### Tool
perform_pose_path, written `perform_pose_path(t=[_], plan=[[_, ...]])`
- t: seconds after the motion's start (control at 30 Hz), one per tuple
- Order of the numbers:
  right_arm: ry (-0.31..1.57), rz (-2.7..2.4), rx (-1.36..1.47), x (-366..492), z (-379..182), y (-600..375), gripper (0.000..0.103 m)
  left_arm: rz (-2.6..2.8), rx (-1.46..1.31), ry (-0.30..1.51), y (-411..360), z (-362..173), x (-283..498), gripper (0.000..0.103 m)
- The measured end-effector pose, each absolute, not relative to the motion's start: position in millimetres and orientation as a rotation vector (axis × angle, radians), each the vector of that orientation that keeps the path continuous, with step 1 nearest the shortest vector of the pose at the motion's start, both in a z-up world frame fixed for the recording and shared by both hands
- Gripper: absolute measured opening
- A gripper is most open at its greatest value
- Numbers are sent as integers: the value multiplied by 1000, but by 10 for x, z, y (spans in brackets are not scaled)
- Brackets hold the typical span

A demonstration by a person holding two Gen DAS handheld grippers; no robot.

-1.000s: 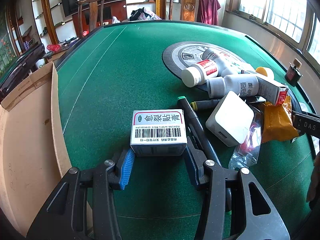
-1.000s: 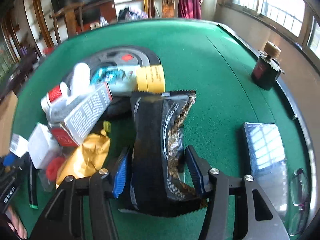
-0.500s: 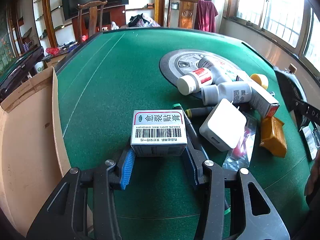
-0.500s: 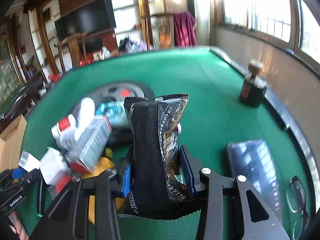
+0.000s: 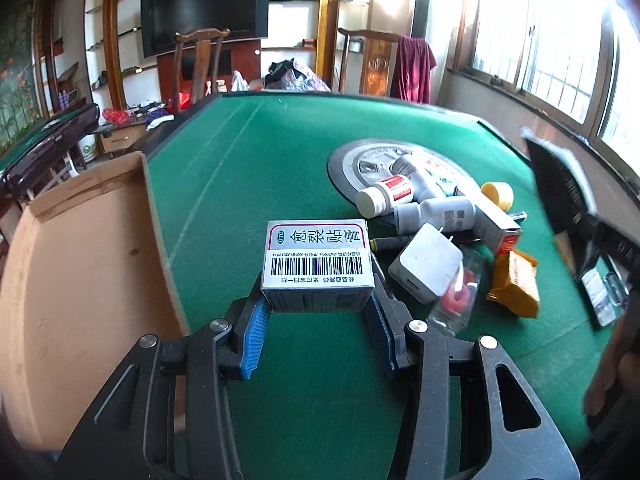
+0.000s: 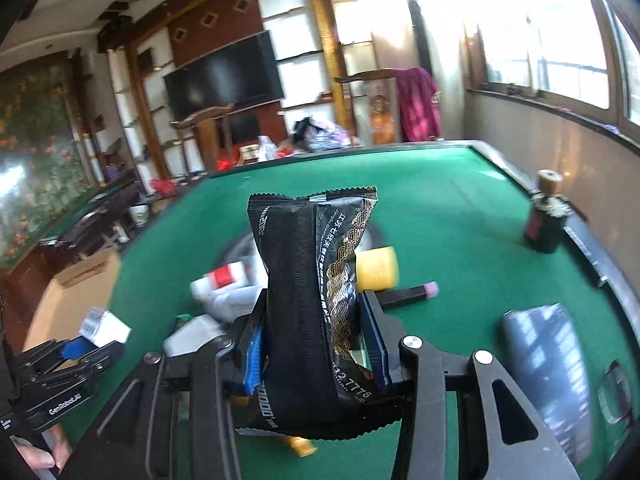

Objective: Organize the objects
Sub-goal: 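Carry the medicine box and black bag over the cardboard box with both grippers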

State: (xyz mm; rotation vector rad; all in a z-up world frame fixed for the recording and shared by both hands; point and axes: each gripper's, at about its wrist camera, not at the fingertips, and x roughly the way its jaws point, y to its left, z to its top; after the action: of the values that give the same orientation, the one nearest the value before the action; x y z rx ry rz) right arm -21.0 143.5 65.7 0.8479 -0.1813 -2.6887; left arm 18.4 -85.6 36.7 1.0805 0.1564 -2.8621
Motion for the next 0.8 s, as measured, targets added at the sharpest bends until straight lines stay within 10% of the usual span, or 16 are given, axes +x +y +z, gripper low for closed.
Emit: perform_pose_path(t=[0.8], plan=[[-20,-2102,1066,-166,819,-812,42,-2629,990,472,-2588,634,912,45]])
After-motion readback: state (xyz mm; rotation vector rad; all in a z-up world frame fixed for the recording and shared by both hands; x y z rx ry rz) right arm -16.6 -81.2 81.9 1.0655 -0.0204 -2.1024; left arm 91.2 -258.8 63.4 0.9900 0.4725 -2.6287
